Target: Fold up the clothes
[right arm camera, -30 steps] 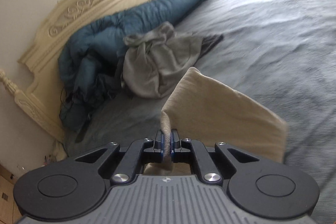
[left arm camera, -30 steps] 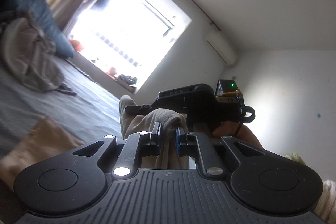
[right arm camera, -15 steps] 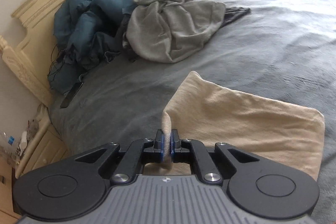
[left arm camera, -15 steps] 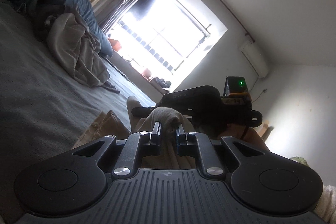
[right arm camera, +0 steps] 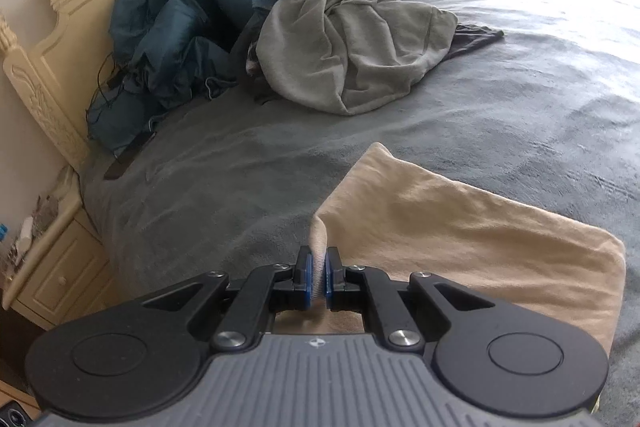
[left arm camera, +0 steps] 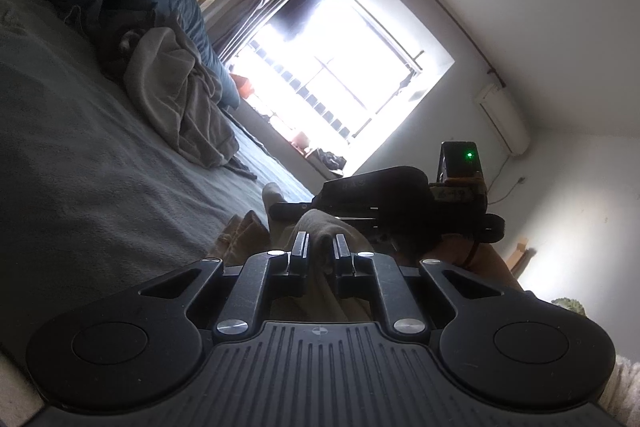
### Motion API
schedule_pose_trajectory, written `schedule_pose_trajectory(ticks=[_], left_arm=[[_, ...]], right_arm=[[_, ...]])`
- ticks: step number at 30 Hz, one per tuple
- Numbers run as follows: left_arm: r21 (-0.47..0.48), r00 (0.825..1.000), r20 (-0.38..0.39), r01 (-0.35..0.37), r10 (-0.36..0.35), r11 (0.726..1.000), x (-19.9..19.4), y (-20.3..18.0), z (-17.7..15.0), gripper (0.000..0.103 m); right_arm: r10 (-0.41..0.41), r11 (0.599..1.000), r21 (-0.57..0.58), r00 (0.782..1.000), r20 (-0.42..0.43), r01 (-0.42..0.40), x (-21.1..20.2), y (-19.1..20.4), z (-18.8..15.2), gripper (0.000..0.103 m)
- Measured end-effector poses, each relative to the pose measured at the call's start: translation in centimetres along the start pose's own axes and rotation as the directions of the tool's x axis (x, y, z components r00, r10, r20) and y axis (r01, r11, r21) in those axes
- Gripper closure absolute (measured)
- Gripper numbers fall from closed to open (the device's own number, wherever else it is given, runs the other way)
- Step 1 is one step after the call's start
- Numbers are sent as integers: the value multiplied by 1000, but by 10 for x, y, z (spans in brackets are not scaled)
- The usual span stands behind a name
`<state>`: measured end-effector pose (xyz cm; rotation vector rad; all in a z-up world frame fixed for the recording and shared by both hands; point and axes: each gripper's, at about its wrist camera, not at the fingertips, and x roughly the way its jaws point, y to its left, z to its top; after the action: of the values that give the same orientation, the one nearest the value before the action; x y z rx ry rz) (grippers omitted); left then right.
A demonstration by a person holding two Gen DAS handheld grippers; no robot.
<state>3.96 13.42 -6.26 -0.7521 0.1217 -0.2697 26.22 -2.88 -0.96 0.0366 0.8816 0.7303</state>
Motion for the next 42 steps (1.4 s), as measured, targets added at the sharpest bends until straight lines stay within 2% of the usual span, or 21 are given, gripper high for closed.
schedule_pose_trajectory(ticks=[4, 6, 9, 10, 11, 14, 16, 18, 21, 23, 25, 27, 28, 32, 34, 36, 38, 40, 41, 42], left_arm=[[-13, 999, -40, 20, -20, 1000, 2, 10, 2, 93], [-23, 997, -77, 26, -28, 999, 4, 18, 5, 92], [-99, 991, -122, 37, -49, 994, 2, 35, 7, 80], [-127, 990, -131, 41, -58, 991, 0, 41, 7, 74], [-149, 989, -135, 41, -61, 988, -1, 45, 8, 71], [-208, 988, -142, 37, -68, 977, -4, 57, 11, 70], [-235, 987, -150, 30, -66, 972, -5, 64, 12, 70], [-259, 985, -161, 22, -66, 966, -5, 70, 13, 70], [-308, 979, -186, 16, -77, 951, -3, 81, 13, 70], [-338, 973, -213, 12, -89, 941, 1, 86, 13, 69], [-354, 962, -252, 8, -104, 935, 7, 87, 12, 66], [-354, 951, -285, 10, -118, 935, 13, 85, 10, 62], [-354, 945, -302, 11, -125, 935, 15, 83, 9, 59], [-364, 922, -354, 18, -156, 931, 24, 79, 7, 54], [-357, 917, -368, 13, -153, 934, 27, 76, 6, 54], [-348, 913, -380, 6, -147, 937, 29, 73, 5, 55], [-338, 909, -392, 0, -141, 941, 31, 69, 3, 55], [-323, 906, -403, -6, -132, 946, 34, 66, 2, 55], [-316, 905, -407, -13, -124, 949, 34, 65, 1, 55], [-312, 905, -410, -21, -115, 950, 35, 64, 0, 55]], right_arm=[[-25, 999, -49, 999, -30, 24, 18, 9, -5, 95], [-30, 998, -64, 998, -54, 27, 28, 11, -8, 91], [18, 999, -26, 997, -80, -20, 38, 6, -9, 74], [59, 998, 14, 995, -76, -58, 39, 1, -8, 62], [106, 993, 59, 992, -69, -102, 39, -4, -7, 60], [234, 955, 190, 972, -8, -228, 30, -21, -3, 60], [252, 942, 213, 966, 56, -258, 12, -27, -4, 60], [237, 954, 160, 965, 115, -254, -14, -26, -9, 60], [173, 985, -21, 969, 178, -172, -57, -11, -34, 58], [112, 978, -196, 971, 212, -70, -81, 8, -61, 45], [30, 922, -381, 966, 255, 72, -96, 29, -95, 42], [-57, 820, -527, 948, 314, 224, -103, 50, -131, 40], [-84, 777, -569, 940, 332, 270, -105, 57, -146, 38], [-151, 663, -648, 915, 374, 374, -107, 73, -192, 36], [-194, 646, -636, 896, 398, 422, -112, 72, -207, 36], [-233, 688, -569, 880, 414, 450, -124, 64, -214, 37], [-261, 760, -465, 869, 420, 453, -135, 53, -216, 40], [-284, 827, -354, 868, 408, 437, -143, 38, -215, 45], [-292, 842, -322, 866, 405, 434, -145, 33, -214, 51], [-298, 846, -307, 865, 404, 435, -144, 29, -214, 51]])
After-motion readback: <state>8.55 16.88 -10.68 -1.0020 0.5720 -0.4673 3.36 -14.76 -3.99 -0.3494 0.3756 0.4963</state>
